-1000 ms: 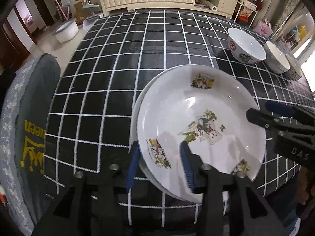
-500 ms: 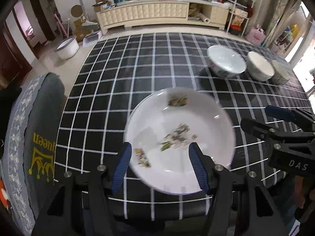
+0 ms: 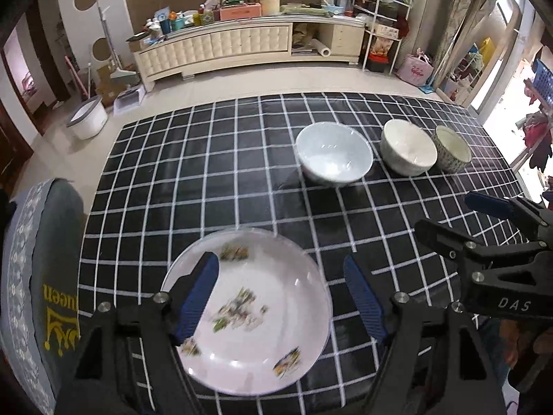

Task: Organize plates and bowls
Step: 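Reach both grippers to the white bowl with red logo and grasp its rim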

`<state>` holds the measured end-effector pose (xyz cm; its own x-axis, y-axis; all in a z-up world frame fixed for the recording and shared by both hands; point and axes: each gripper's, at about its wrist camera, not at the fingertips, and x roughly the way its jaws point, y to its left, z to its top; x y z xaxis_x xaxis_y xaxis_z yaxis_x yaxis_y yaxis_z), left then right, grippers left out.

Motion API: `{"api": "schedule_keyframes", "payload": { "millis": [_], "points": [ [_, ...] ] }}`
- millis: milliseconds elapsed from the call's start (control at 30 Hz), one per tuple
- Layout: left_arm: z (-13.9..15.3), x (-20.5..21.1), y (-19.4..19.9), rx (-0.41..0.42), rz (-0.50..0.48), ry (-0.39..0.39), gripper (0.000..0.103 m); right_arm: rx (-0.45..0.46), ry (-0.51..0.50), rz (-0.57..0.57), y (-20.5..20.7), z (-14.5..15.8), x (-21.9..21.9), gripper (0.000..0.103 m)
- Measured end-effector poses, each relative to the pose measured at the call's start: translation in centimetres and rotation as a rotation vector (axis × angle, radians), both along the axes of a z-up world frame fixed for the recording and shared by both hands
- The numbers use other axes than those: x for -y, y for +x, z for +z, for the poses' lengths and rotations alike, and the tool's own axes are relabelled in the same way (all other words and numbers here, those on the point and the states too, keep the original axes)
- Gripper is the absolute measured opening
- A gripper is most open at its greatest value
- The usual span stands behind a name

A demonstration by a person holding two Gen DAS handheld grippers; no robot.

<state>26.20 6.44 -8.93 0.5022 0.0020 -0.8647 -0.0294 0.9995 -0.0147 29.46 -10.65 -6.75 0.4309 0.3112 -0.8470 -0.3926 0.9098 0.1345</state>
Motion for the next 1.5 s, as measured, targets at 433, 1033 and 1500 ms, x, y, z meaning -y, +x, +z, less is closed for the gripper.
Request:
{"api": "schedule_keyframes", "payload": {
  "millis": [433,1033,1500],
  "points": [
    [-0.2,0.3,8.9,-0.024,0.005,-0.01,0.073,-0.021,-0.005,-0.027,7.0,-0.6,0.8,0.097],
    [-6.5,1.5,16.9,-0.159,-0.067,0.029,0.033,-0.121,-0.062,0.046,12.8,-5.6,-2.1,0.06],
    [-10.7,1.7,20.2,-0.233,-0.087,0.005,0.023,-0.195,-0.088,0.058,15.5,-9.4,-2.9,0.04]
  ]
}}
